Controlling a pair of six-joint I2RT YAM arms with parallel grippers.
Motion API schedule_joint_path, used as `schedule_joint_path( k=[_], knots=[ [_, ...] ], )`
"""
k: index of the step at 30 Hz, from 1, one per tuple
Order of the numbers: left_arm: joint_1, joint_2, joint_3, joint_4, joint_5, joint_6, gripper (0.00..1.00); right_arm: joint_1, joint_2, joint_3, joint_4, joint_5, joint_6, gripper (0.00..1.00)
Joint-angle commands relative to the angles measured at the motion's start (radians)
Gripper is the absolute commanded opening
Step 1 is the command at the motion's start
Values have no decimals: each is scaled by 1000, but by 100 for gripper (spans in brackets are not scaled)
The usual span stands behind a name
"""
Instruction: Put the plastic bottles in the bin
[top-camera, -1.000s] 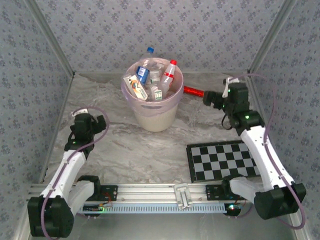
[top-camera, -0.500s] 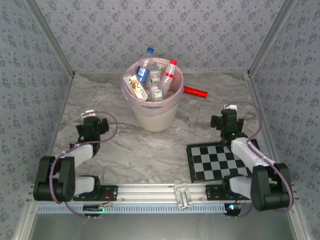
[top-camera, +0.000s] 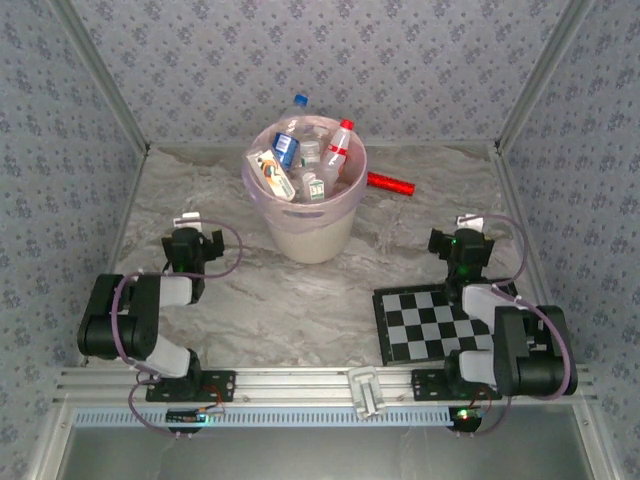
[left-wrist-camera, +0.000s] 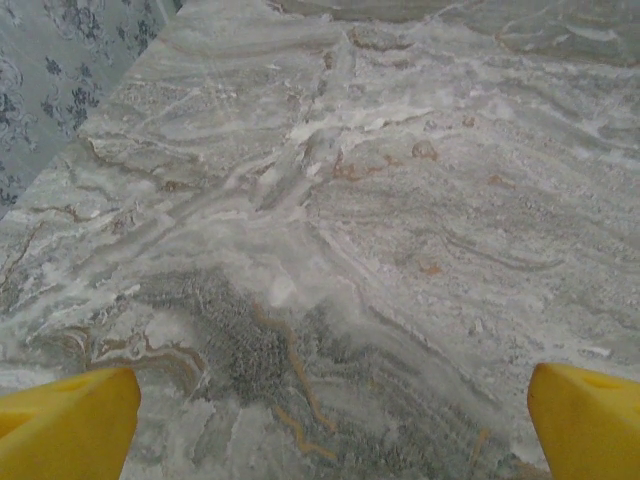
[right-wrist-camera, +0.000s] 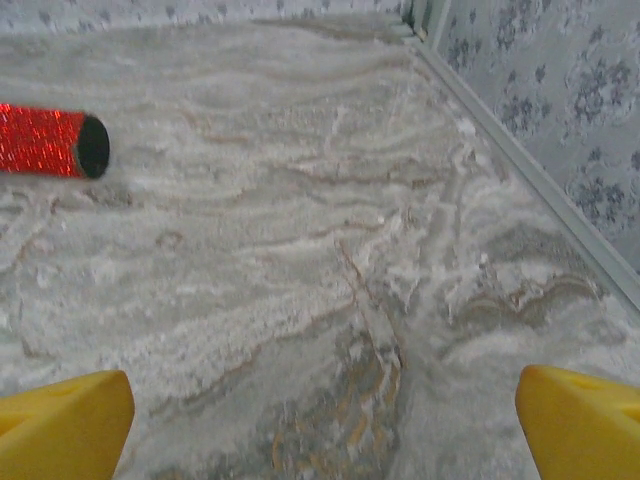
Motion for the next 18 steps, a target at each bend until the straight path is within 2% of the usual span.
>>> schedule_joint_path(
  k=[1, 3, 5, 7, 9, 10, 11, 12, 18],
  knots=[
    [23, 41, 0, 130, 66, 12, 99, -2, 79, -12, 178, -9, -26, 100],
    [25, 33, 3, 113, 75, 13, 99, 1, 162, -23, 287, 2, -32, 100],
    [24, 35, 4, 117, 76, 13, 99, 10, 159, 3, 206, -29, -25, 100],
    [28, 39, 7, 115, 80, 10, 99, 22, 263, -33, 418, -11, -67, 100],
    [37, 38, 11, 104, 93, 3, 99, 12, 197, 9, 195, -20, -3, 100],
    [37, 38, 13, 101, 96, 3, 99, 9, 231, -3, 302, -13, -41, 100],
    [37, 38, 11, 102, 95, 3, 99, 14, 233, -2, 313, 0, -48, 100],
    [36, 38, 12, 102, 95, 4, 99, 14, 214, 12, 247, -1, -42, 100],
    [38, 38, 11, 102, 97, 3, 99, 15, 218, 13, 256, -8, -48, 100]
  ],
)
